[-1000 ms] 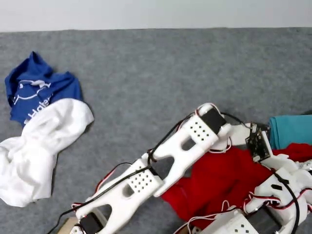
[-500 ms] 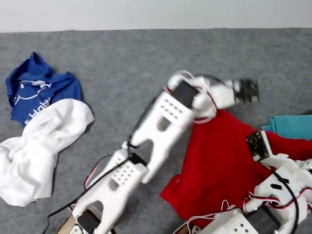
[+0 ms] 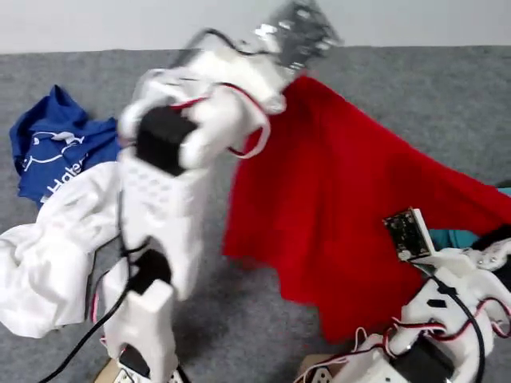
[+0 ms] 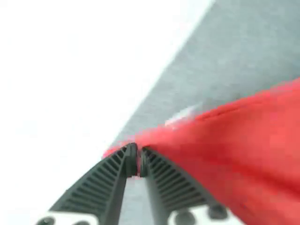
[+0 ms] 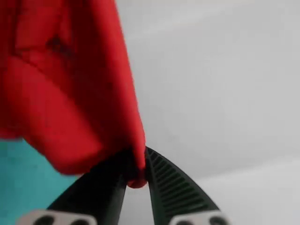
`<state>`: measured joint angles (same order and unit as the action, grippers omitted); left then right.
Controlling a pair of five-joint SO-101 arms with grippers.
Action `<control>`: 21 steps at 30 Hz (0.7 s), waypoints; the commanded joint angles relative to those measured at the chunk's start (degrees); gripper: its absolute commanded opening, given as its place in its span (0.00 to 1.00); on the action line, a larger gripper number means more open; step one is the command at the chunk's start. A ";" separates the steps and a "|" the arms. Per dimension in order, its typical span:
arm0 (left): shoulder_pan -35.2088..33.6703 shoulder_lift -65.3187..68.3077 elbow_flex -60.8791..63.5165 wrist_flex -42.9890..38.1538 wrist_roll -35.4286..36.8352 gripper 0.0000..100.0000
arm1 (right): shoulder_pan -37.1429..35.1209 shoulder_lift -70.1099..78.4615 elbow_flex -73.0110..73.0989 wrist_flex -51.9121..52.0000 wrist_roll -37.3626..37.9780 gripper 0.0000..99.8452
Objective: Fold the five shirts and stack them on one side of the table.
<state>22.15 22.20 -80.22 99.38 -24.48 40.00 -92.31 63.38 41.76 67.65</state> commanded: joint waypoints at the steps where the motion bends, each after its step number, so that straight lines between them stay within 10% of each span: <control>1: -5.89 -8.00 -1.89 0.97 2.29 0.00 | -2.51 5.32 -8.70 7.60 -5.45 0.01; 10: -14.33 -17.14 3.47 1.05 5.45 0.00 | -13.93 23.16 -34.55 32.22 -17.76 0.01; 21: -12.92 -29.89 47.25 0.97 5.45 0.00 | -20.09 26.86 -36.22 44.26 -17.93 0.01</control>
<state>7.82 -5.85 -45.32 99.38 -19.74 20.84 -66.55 28.75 84.22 50.42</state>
